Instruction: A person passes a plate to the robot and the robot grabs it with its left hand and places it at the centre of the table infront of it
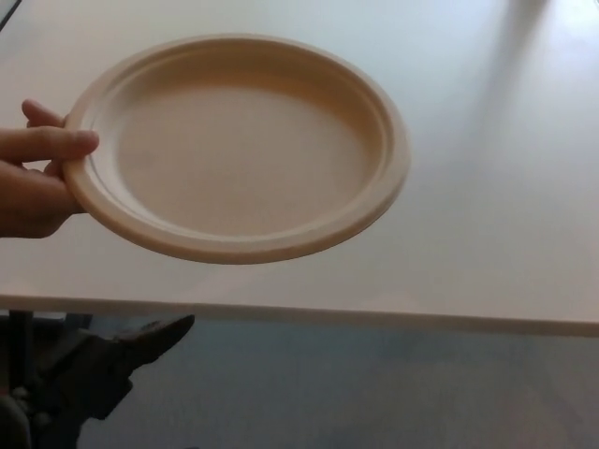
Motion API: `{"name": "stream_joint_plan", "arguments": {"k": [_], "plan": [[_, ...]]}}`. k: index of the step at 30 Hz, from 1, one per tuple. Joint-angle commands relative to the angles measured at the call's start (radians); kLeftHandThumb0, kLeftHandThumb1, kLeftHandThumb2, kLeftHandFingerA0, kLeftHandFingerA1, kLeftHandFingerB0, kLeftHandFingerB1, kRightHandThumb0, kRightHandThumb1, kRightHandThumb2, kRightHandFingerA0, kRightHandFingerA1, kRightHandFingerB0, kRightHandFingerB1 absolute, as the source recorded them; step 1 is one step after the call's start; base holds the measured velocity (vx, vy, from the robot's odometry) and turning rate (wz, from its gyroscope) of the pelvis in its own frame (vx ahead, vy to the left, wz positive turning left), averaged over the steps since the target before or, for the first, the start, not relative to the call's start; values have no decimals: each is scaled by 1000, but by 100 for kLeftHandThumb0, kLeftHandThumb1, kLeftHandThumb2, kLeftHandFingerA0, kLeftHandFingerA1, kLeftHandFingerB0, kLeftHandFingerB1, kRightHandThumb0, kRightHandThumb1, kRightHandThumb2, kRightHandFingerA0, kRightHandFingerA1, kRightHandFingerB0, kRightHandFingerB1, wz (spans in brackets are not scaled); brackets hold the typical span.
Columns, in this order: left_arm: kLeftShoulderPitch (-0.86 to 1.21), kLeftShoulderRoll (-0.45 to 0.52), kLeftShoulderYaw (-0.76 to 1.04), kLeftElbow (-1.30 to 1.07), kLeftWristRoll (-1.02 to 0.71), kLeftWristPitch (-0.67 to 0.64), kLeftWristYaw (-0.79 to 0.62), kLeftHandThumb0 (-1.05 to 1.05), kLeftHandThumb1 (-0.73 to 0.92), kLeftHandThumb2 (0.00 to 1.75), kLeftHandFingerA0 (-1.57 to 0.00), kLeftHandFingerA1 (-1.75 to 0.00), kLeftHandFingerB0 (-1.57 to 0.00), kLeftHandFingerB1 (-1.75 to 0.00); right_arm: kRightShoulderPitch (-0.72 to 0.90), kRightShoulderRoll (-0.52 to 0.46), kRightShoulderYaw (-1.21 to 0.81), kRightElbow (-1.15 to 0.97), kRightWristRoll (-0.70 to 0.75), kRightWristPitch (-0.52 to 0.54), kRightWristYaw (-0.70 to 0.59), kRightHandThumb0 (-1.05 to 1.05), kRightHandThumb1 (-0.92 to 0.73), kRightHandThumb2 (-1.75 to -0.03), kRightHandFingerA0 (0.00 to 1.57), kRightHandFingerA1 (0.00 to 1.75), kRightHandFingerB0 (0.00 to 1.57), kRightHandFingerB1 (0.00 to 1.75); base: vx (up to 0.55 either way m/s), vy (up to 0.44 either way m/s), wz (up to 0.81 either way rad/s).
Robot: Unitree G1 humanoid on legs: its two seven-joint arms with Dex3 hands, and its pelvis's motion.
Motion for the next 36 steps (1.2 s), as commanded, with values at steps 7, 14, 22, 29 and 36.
{"name": "stream_joint_plan", "arguments": {"k": [7,14,22,29,36], "plan": [[-109,-119,111,-236,-34,-344,83,-69,51,56,-35,-49,-32,-34,27,-22,4,20,-7,2,18,-76,-79,-63,31,54,28,44,0,0,0],[-119,-264,156,-384,1,-223,85,-76,71,61,-50,-58,-33,-37,15,-26,12,21,-16,0,21,-80,-63,-106,33,63,21,53,0,0,0],[-184,-291,148,-414,-6,-174,30,-70,67,61,-55,-59,-38,-34,-3,-28,18,25,-22,11,22,-80,-63,-107,35,63,21,52,0,0,0],[-190,-191,142,-389,102,-60,-123,-37,23,86,-1,-52,0,-47,0,-29,15,25,-22,0,26,-82,-63,-107,35,63,23,53,0,0,0],[-276,-165,99,-358,236,99,-234,-70,44,82,-3,-15,-9,-38,4,-37,18,22,-30,6,24,-82,-77,-65,35,57,29,45,0,0,0]]}}
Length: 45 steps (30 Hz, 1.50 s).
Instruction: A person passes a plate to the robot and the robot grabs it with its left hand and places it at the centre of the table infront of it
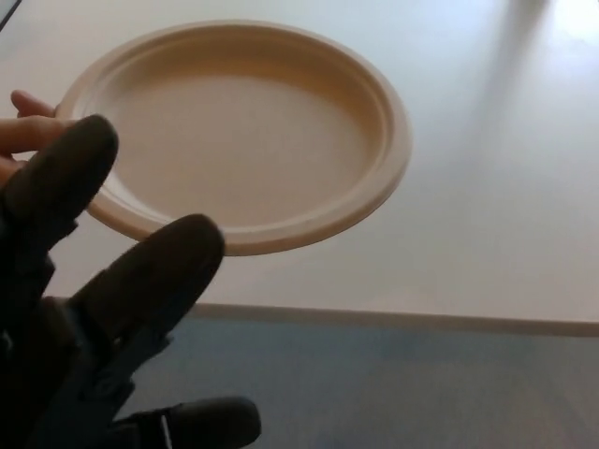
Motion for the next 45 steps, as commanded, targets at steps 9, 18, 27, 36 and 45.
{"name": "stream_joint_plan", "arguments": {"k": [9,18,27,36,45], "plan": [[-175,81,-42,123,307,319,-224,-78,46,84,-3,-21,-4,-26,-3,-33,-9,-7,-4,-3,22,-83,-63,-107,34,63,23,53,0,0,0],[-230,119,-58,156,405,403,-221,-78,45,80,-4,-29,-3,-26,-9,-33,-19,-6,-3,0,32,-82,-63,-106,32,62,25,53,0,0,0],[-376,163,-108,213,571,533,-238,-74,48,55,-4,-28,-6,-30,-13,-35,-20,-11,-5,-1,42,-82,-63,-106,34,63,24,53,0,0,0],[-572,215,-169,348,634,639,-236,-23,48,92,-68,-69,-11,-48,-30,-38,-17,-13,-11,3,41,-83,-63,-107,34,63,23,53,0,0,0],[-677,287,-227,555,647,695,-167,-28,52,57,-103,-142,-94,-52,-28,-38,-14,-17,-12,0,55,-83,-64,-108,32,63,22,53,0,0,0]]}}
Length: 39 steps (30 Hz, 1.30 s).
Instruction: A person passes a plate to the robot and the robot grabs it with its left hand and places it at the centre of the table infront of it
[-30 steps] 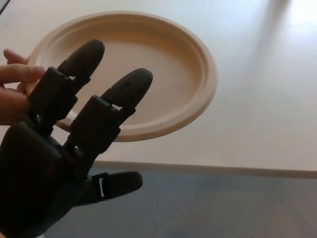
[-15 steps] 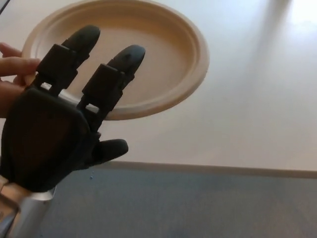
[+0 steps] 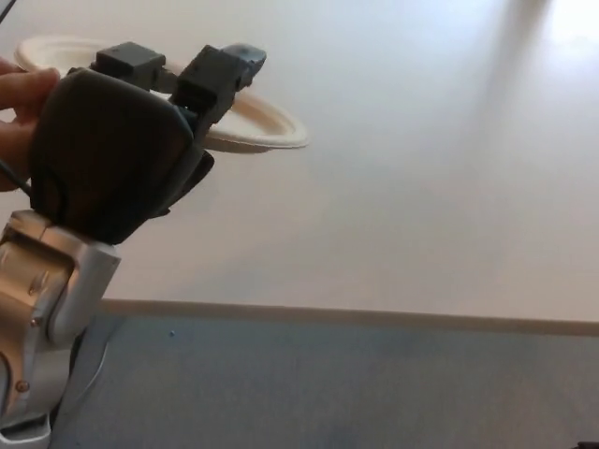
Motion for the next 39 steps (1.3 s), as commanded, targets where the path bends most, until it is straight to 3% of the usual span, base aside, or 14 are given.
{"name": "stream_joint_plan", "arguments": {"k": [1,4,5,8,19,24,26,27,28,29,31,36,37,39], "plan": [[-26,39,-29,71,52,95,53,-28,52,57,-103,-142,-94,-52,0,-15,2,3,0,2,14,-83,-64,-108,32,63,22,53,0,0,0],[-42,33,-60,118,123,162,107,-34,56,60,-98,-150,-90,-51,-5,-17,2,-1,-1,4,11,-83,-64,-108,34,63,22,53,0,0,0],[-40,32,-67,119,130,173,119,-30,61,58,-91,-159,-89,-60,-4,-17,2,-3,0,5,11,-83,-64,-108,33,63,22,53,0,0,0],[-32,32,-83,120,129,189,143,-33,62,62,-98,-148,-87,-49,-4,-16,4,-6,-2,6,12,-84,-64,-109,33,63,22,53,0,0,0],[-27,57,-138,105,100,180,263,-33,60,58,-96,-147,-89,-52,-7,-18,1,-4,1,-1,25,-84,-64,-108,33,63,24,54,0,0,0],[-24,59,-151,109,64,127,395,-28,59,57,-97,-152,-85,-77,-4,-16,-2,3,3,-2,24,-87,-64,-109,33,63,27,54,0,0,0],[-55,81,-170,165,42,6,632,-23,65,59,-92,-159,-72,-111,-2,-18,2,1,-1,-4,24,-86,-65,-109,34,64,25,54,0,0,0],[-68,82,-180,182,41,-24,691,-21,70,62,-81,-165,-61,-123,0,-18,1,1,1,-5,25,-86,-65,-109,34,64,25,54,0,0,0],[-74,81,-184,190,40,-36,714,-21,70,62,-81,-165,-61,-123,0,-17,1,1,1,-5,24,-86,-65,-109,34,64,25,54,0,0,0],[-80,80,-194,199,50,-44,751,-18,71,61,-78,-165,-55,-137,3,-16,3,1,-2,-3,22,-87,-64,-109,34,64,25,54,0,0,0],[-88,72,-210,210,63,-42,775,-21,70,62,-78,-164,-55,-141,7,-15,6,2,-5,-3,19,-86,-64,-109,34,64,24,53,0,0,0],[-115,36,-247,268,35,-54,750,-23,71,65,-82,-161,-64,-125,14,-11,12,1,-10,0,17,-86,-65,-109,35,64,25,53,0,0,0],[-129,24,-260,310,33,-52,753,-22,75,62,-78,-168,-56,-133,17,-10,13,-2,-10,-1,16,-84,-81,-65,35,58,34,46,0,0,0],[-146,13,-275,358,31,-53,758,-21,76,63,-80,-170,-56,-136,18,-10,16,-6,-12,-4,16,-84,-82,-65,35,58,34,47,0,0,0]]}}
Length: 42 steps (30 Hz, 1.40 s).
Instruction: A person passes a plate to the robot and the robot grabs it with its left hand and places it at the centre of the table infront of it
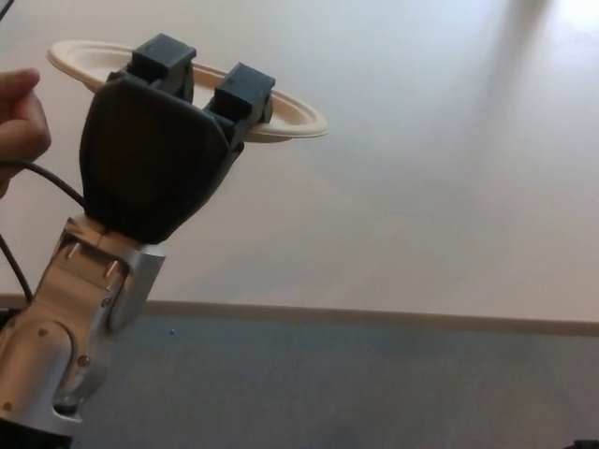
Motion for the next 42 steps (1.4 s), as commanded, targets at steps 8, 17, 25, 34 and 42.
{"name": "stream_joint_plan", "arguments": {"k": [8,17,25,34,42], "plan": [[-170,-82,-136,423,-85,-133,305,-34,65,64,-82,-157,-80,-78,10,-9,14,-11,-4,-7,8,-85,-80,-65,37,58,32,46,0,0,0],[-253,-139,-209,727,-121,-101,319,-17,64,60,-79,-161,-58,-141,-7,-11,42,-21,-23,-11,-3,-85,-83,-65,34,57,34,46,0,0,0],[-321,-179,-217,983,-224,-118,270,-23,66,63,-82,-148,-79,-77,-19,-10,48,-19,-17,-28,10,-84,-82,-65,35,60,35,49,0,0,0],[-365,-188,-176,1094,-361,-72,23,-29,71,64,-75,-159,-70,-88,-18,-14,56,-33,-20,-33,19,-82,-84,-65,34,58,35,49,0,0,0],[-409,-207,-179,1035,-388,99,-92,-79,51,90,0,-13,0,-17,-23,-15,58,-33,-14,-29,21,-85,-83,-64,40,58,36,47,0,0,0]]}}
